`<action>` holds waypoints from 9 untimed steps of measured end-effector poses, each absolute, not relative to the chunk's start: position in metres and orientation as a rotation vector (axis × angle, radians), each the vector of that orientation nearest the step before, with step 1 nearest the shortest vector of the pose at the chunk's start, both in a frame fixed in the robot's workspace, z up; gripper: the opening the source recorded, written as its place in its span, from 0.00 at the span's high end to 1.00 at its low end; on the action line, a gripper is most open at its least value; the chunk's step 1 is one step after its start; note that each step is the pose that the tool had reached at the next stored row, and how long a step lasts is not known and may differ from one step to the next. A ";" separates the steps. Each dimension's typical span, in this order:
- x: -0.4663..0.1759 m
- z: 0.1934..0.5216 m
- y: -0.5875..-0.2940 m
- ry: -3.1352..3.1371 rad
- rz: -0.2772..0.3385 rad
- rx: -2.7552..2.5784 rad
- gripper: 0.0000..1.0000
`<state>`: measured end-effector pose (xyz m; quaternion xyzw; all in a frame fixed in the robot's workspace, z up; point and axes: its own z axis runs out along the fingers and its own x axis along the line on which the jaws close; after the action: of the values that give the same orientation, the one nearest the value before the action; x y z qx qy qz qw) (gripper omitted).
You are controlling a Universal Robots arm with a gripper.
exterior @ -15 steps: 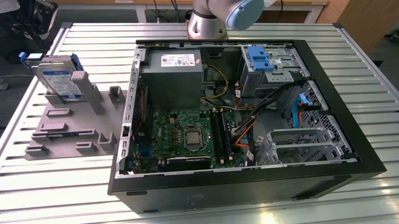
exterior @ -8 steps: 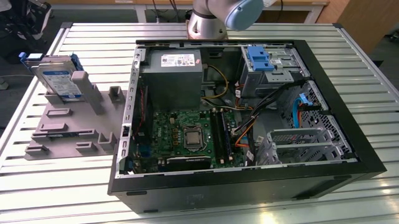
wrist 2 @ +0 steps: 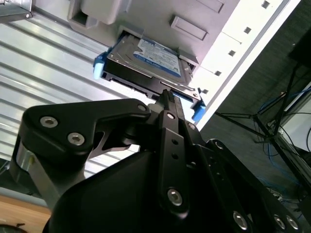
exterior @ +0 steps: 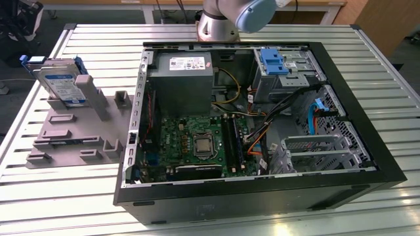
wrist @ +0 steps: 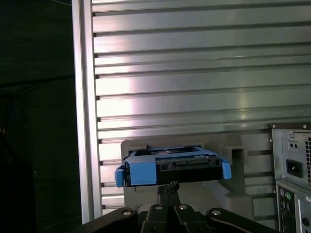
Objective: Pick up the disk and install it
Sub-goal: 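Reach for the disk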
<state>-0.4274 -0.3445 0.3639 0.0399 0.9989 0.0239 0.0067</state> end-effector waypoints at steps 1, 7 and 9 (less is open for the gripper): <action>-0.430 0.364 -0.344 3.125 0.075 0.125 0.89; -0.433 0.363 -0.344 3.125 0.075 0.125 0.89; -0.433 0.363 -0.344 3.125 0.075 0.125 0.89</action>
<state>-0.4335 -0.3440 0.3633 0.0399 0.9989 0.0240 0.0067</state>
